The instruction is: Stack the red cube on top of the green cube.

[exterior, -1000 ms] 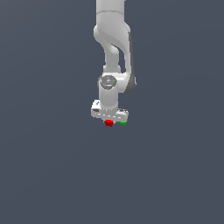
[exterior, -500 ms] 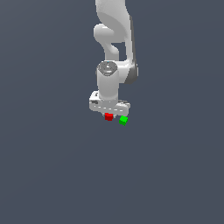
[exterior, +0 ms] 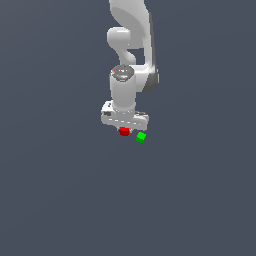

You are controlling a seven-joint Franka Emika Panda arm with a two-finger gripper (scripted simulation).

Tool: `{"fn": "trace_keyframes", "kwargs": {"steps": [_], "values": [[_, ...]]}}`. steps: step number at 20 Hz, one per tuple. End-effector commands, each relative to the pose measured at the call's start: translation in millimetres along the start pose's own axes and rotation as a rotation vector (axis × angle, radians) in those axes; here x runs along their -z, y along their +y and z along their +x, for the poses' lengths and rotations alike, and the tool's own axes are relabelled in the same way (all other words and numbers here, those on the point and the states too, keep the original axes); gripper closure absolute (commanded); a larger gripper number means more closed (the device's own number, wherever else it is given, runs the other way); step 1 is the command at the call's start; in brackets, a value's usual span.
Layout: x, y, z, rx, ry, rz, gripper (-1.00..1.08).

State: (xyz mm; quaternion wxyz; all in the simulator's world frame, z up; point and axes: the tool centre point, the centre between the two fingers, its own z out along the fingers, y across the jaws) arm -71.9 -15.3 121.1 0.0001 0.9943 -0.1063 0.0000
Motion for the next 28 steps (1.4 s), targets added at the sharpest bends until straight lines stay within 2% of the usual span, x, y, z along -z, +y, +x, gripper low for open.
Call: {"fn": "trace_keyframes", "kwargs": {"steps": [1,7,18,25,26,28], "values": [[-1,0,0,0.000,0.000,0.000,1.08],[-6,-8,-5,0.000,0.000,0.000,1.08],[-49,-64,-36,0.000,0.000,0.001,1.08],[-60,-78,-43,0.000,0.000,0.001,1.08],[-60,-78,-43,0.000,0.000,0.001,-0.92],[-60,-78,-43,0.000,0.000,0.001,-0.92]]}}
